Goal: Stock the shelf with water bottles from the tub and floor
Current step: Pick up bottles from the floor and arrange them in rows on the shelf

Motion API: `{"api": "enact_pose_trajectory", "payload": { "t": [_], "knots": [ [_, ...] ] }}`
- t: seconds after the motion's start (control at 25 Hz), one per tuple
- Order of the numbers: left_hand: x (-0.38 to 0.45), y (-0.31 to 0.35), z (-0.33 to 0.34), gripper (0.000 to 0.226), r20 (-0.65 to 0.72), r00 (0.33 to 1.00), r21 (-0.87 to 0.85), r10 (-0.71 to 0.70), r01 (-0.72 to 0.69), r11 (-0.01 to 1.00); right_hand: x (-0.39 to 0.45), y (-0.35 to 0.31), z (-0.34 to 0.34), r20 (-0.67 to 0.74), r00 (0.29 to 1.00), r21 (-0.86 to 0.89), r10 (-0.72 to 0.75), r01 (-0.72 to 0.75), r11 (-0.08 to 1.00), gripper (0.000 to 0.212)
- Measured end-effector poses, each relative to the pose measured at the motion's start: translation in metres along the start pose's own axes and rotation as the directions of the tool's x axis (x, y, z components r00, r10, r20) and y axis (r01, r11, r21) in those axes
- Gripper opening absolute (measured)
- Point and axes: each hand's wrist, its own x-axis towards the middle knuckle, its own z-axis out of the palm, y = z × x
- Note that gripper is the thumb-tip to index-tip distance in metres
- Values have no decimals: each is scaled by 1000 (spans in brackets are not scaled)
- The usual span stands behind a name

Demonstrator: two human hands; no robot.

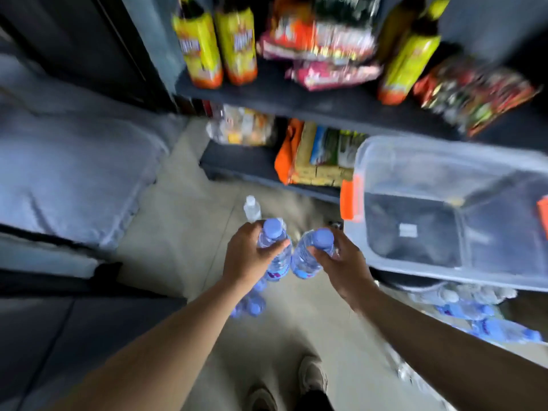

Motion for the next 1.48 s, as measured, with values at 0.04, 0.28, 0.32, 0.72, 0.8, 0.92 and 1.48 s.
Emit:
{"api": "enact_pose_trajectory", "payload": {
  "t": [0.04,0.28,0.32,0.72,0.8,0.92,1.48],
  "knots": [
    [0,22,-15,46,-26,1000,-22,15,-15,1000,-6,-24,-6,-1,1000,11,-15,15,1000,23],
    [1,245,-173,43,19,964,-68,264,-262,963,-79,-282,-111,-98,958,48,-270,275,960,15],
    [3,284,-195,43,53,950,-67,308,-305,950,-88,-321,-129,-101,947,59,-305,312,948,15],
    [10,596,-290,27,38,850,-137,526,-517,845,-151,-561,-302,-217,845,18,-489,504,863,5],
    [29,638,-284,29,16,843,-169,538,-528,832,-134,-582,-339,-275,839,32,-469,496,868,5],
    [70,685,-262,32,7,853,-193,521,-510,838,-91,-600,-391,-319,822,-11,-472,495,869,16],
    [247,775,-163,12,-27,880,-165,474,-472,866,175,-614,-521,-395,829,-100,-396,390,915,30]
  ]
}}
